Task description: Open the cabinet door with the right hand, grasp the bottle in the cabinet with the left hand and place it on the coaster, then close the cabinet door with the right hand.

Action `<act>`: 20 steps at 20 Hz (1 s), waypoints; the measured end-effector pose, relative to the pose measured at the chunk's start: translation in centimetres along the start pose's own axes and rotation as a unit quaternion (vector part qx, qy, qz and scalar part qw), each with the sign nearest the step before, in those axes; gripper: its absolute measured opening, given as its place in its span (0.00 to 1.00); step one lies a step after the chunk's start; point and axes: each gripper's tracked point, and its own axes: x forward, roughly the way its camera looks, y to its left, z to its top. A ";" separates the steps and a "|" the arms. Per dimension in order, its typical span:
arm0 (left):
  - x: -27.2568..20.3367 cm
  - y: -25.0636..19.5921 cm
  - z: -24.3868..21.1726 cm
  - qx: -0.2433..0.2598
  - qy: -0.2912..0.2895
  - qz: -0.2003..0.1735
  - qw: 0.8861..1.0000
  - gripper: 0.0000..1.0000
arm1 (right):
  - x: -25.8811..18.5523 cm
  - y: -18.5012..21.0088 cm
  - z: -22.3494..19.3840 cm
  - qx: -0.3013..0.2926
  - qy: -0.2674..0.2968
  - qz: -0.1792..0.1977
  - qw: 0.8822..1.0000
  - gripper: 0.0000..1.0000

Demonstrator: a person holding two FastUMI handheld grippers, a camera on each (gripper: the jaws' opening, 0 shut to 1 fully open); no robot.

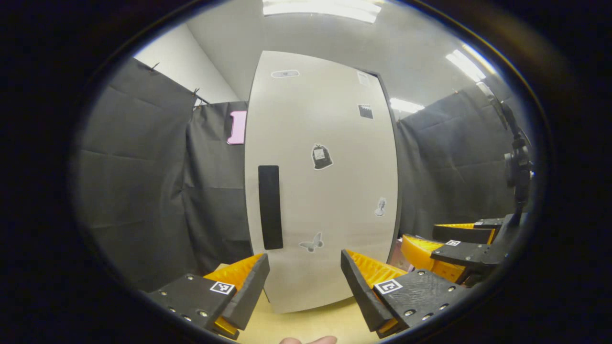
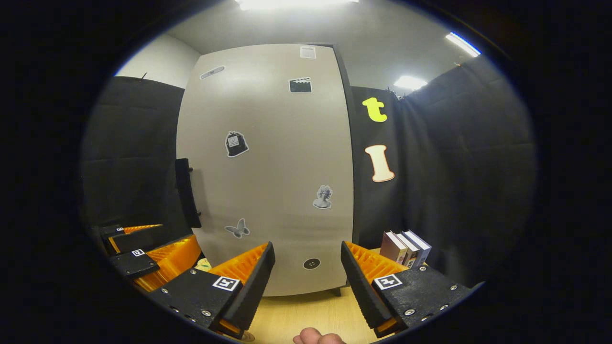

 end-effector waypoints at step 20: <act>0.2 1.2 0.1 -0.012 -0.004 0.027 1.000 0.90 | 1.4 0.2 0.7 0.005 -0.006 0.000 1.000 0.87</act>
